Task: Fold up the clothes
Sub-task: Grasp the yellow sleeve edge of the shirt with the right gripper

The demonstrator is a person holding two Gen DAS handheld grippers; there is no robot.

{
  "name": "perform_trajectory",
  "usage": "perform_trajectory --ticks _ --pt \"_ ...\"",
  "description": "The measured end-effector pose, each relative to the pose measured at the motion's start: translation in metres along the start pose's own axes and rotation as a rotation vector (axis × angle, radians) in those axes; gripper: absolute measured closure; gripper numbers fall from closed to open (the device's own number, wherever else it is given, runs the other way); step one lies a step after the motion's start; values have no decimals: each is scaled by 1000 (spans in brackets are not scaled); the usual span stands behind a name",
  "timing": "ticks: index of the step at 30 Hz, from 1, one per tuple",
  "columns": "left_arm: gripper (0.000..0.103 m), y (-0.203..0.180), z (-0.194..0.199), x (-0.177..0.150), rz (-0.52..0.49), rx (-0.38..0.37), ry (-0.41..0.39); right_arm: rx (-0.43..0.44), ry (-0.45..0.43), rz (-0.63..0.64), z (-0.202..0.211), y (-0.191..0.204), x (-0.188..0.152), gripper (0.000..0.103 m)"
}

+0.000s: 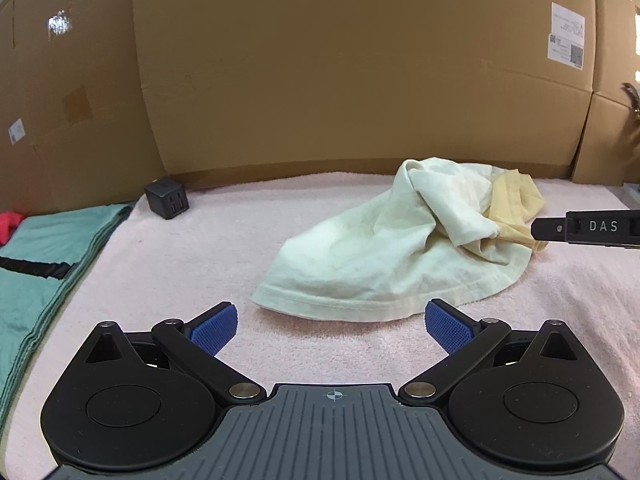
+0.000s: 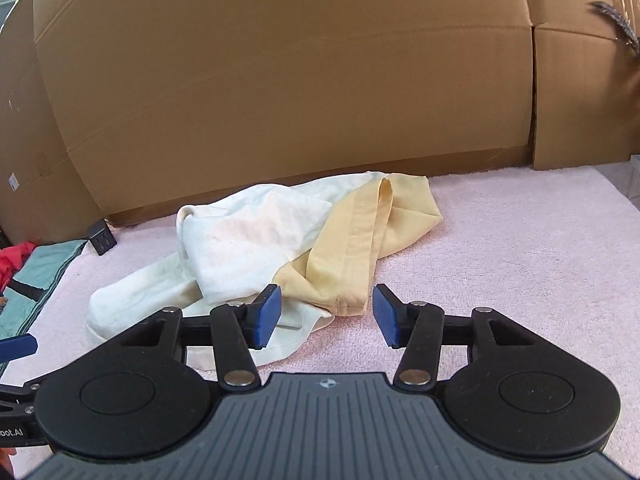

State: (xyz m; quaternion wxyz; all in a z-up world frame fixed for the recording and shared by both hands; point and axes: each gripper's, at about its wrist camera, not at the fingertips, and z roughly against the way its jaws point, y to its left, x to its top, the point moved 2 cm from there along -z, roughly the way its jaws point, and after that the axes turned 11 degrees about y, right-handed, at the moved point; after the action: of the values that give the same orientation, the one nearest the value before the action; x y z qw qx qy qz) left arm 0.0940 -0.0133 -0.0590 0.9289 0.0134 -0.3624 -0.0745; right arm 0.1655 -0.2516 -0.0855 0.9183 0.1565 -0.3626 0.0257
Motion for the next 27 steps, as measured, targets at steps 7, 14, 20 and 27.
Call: perform_trajectory --ticks 7,14,20,27 --pt "0 -20 -13 20 -91 19 -12 -37 -18 21 -3 6 7 25" --pt "21 -21 -30 22 -121 2 24 26 74 -127 -25 -20 15 19" --pt "15 -8 -24 14 -87 2 15 140 127 -271 -42 -39 19 30" --pt "13 -14 -18 13 -110 14 7 231 118 -291 -37 -31 28 96"
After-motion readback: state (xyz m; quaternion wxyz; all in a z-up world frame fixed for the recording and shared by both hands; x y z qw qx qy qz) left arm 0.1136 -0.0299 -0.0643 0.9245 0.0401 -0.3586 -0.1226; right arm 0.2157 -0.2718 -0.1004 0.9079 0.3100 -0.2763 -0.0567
